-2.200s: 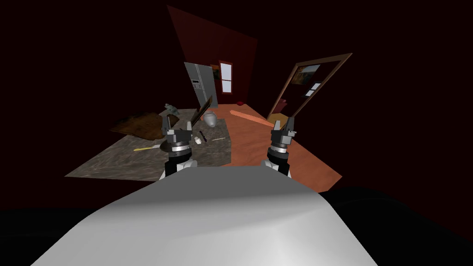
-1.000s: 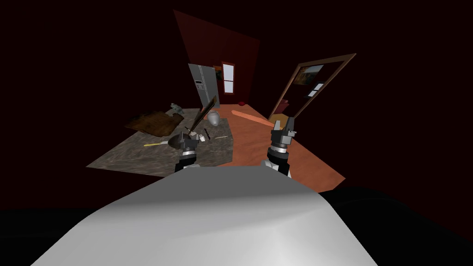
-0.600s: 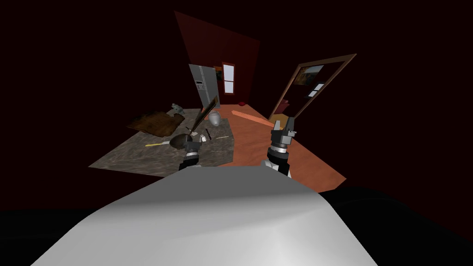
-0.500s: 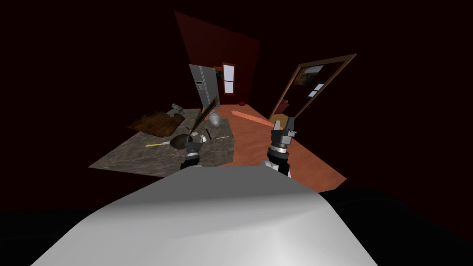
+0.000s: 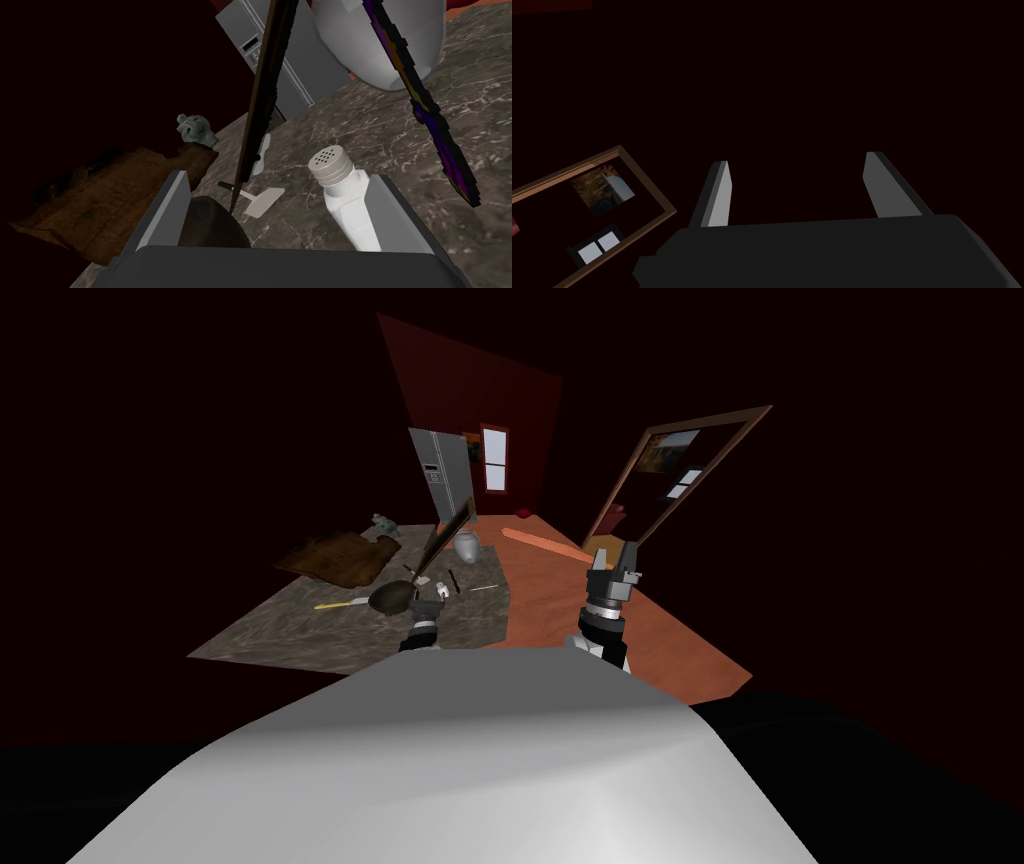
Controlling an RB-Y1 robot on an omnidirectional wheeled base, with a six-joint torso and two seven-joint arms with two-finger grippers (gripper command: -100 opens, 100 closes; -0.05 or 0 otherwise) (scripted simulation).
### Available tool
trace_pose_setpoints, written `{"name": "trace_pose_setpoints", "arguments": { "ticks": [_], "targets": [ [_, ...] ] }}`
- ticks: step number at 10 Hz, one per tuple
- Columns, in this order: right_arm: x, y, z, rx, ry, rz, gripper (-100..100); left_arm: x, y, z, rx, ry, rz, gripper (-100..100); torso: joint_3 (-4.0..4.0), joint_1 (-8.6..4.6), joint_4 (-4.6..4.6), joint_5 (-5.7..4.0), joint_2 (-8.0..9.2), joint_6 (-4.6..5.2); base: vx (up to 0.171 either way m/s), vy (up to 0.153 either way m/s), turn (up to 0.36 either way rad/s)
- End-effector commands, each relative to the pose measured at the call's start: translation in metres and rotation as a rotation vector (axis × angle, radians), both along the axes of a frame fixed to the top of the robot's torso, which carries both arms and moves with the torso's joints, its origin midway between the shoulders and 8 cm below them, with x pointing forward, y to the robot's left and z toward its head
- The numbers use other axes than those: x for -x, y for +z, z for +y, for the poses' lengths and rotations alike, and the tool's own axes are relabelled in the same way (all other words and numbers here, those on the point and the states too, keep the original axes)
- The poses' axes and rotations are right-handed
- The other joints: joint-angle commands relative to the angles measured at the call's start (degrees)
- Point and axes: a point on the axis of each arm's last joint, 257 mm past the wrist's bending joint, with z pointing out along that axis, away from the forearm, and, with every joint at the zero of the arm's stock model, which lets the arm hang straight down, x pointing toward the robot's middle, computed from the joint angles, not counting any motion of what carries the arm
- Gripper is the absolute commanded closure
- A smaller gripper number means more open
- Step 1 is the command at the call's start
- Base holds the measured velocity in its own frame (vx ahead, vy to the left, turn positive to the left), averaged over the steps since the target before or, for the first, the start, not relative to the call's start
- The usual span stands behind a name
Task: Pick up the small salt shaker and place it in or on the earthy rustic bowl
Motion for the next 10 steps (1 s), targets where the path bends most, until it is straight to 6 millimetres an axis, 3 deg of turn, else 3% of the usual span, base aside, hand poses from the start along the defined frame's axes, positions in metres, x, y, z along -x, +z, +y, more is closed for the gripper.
{"name": "trace_pose_setpoints", "arguments": {
  "ticks": [1,5,10],
  "targets": [
    [0.0,0.0,0.0,0.0,0.0,0.0,0,-0.004,-0.015,-0.007,0.052,-0.008,0.023,-100,0.0,0.0,0.0,0.0,0.0,0.0,0.04,0.052,-0.009],
    [0.0,0.0,0.0,0.0,0.0,0.0,0,-0.013,-0.047,-0.029,0.201,-0.019,0.066,-100,0.01,-0.06,0.0,-0.01,0.02,0.0,0.041,0.046,-0.008],
    [0.0,0.0,0.0,0.0,0.0,0.0,0,-0.018,-0.063,-0.055,0.333,-0.007,0.076,-100,0.04,-0.07,0.01,-0.01,0.07,0.0,0.032,0.046,0.001]
  ]
}}
